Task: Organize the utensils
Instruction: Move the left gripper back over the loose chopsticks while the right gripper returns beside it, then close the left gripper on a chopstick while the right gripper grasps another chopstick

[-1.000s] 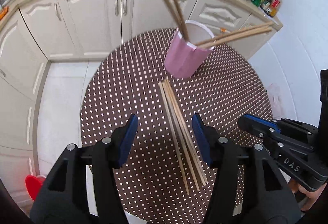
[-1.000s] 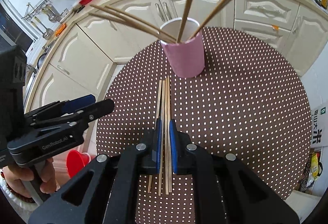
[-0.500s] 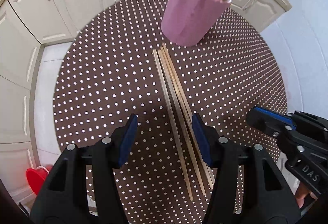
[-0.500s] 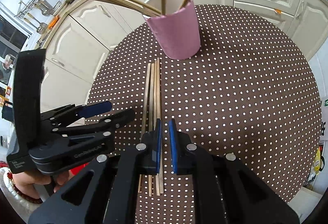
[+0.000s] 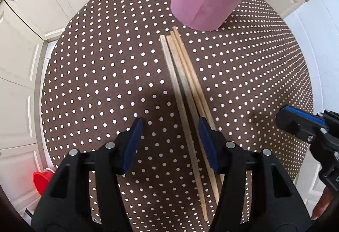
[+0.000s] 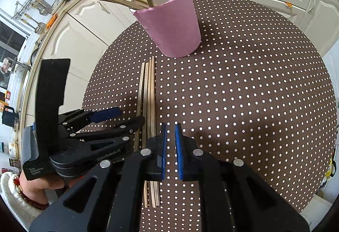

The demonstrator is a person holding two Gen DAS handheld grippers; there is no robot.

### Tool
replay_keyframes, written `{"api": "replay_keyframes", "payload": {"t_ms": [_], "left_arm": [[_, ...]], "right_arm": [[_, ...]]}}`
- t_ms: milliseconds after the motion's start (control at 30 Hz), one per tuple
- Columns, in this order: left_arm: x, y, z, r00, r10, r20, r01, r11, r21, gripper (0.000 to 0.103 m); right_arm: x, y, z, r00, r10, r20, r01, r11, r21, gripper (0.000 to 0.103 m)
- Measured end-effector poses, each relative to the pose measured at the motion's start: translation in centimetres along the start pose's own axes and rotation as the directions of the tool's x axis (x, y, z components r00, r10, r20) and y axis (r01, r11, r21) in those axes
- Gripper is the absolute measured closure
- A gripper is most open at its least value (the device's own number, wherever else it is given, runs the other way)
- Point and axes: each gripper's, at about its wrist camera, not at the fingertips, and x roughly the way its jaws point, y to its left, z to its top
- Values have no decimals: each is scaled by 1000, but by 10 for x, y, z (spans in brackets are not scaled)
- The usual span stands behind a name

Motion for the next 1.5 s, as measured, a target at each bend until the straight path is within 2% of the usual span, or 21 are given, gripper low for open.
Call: {"api": "replay_keyframes", "payload": {"t_ms": [467, 700, 1167, 1433, 1500], "left_arm": [[2, 5, 11, 1000, 0, 9, 0, 1000, -2, 48], [0, 15, 9, 1000, 30, 2, -30, 1000, -7, 49], [0, 46, 9, 1000, 21, -3, -21, 998, -59, 49], [0, 59, 36, 999, 37, 3, -36, 996, -87, 52], [1, 62, 41, 999, 48, 6, -48, 995, -87, 56]], "right_arm": [[19, 11, 17, 999, 24, -38, -25, 999, -34, 95], [34, 20, 23, 997, 40, -63, -44, 997, -59, 95], [73, 36, 42, 993, 15, -120, -27, 995, -96, 95], [85, 38, 60, 991, 6, -132, -19, 995, -98, 95], [88, 40, 63, 990, 11, -141, -26, 995, -99, 95]]}}
